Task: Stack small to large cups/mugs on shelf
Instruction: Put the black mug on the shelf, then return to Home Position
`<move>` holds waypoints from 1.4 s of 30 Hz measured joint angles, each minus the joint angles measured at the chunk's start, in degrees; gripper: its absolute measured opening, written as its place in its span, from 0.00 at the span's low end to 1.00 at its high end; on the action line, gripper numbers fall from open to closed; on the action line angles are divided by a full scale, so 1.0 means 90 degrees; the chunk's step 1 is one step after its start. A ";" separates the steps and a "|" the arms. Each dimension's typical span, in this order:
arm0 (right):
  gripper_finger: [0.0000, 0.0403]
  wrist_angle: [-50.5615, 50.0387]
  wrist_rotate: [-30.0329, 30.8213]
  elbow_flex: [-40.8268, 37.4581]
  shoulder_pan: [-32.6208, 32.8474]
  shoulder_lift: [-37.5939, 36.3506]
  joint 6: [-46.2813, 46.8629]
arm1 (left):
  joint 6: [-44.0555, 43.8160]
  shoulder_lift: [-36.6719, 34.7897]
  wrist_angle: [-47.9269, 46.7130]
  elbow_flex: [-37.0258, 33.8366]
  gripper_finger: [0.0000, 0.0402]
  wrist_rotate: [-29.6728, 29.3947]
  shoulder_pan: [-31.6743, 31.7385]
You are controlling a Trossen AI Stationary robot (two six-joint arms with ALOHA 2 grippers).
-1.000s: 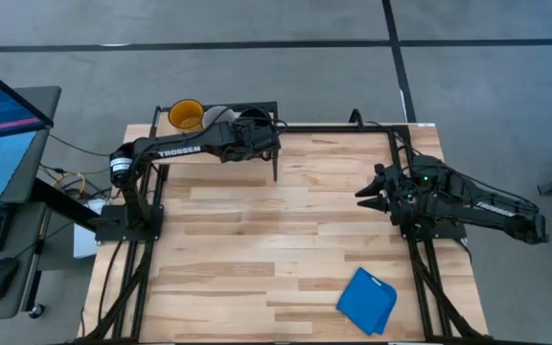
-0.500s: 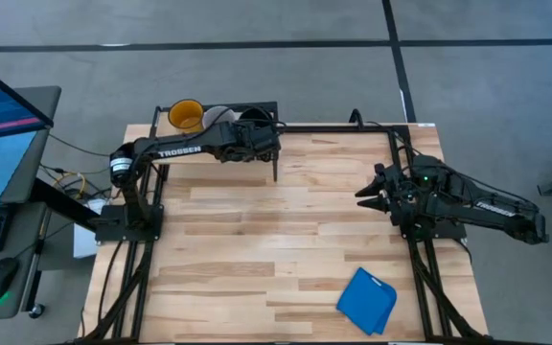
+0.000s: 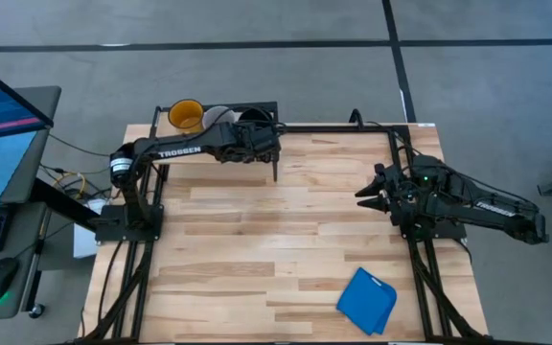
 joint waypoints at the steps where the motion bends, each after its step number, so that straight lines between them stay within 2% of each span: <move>1: 0.42 -0.0001 0.0000 0.0000 -0.0002 -0.0001 0.0000 | -0.0029 0.0000 -0.0004 0.0000 0.38 0.0054 -0.0005; 7: 0.42 -0.0002 0.0000 0.0000 0.0000 -0.0002 0.0002 | -0.0119 0.0000 -0.0131 0.0000 0.38 0.0362 -0.0079; 16: 0.42 -0.0002 0.0000 0.0000 -0.0002 -0.0002 0.0005 | -0.0771 0.0000 -0.0548 -0.0002 0.38 0.0775 -0.0419; 22: 0.42 -0.0001 0.0000 0.0000 -0.0001 -0.0002 0.0005 | -0.0907 0.0000 -0.0520 0.0010 0.36 0.0461 -0.1130; 25: 0.42 -0.0002 0.0000 0.0000 0.0000 -0.0002 0.0007 | -0.0842 0.0000 -0.0528 0.0204 0.34 -0.0147 -0.1660; 31: 0.42 0.0000 0.0000 0.0000 -0.0002 -0.0002 0.0033 | -0.0805 0.0001 -0.0545 0.0794 0.32 -0.2153 -0.2970; 36: 0.42 0.0005 0.0002 0.0000 0.0000 -0.0001 0.0078 | -0.0516 -0.0005 -0.0689 0.1282 0.32 -0.3380 -0.3975; 42: 0.42 0.0007 0.0054 0.0000 -0.0007 -0.0002 0.0067 | 0.0431 -0.0007 -0.0664 0.1650 0.32 -0.3969 -0.4830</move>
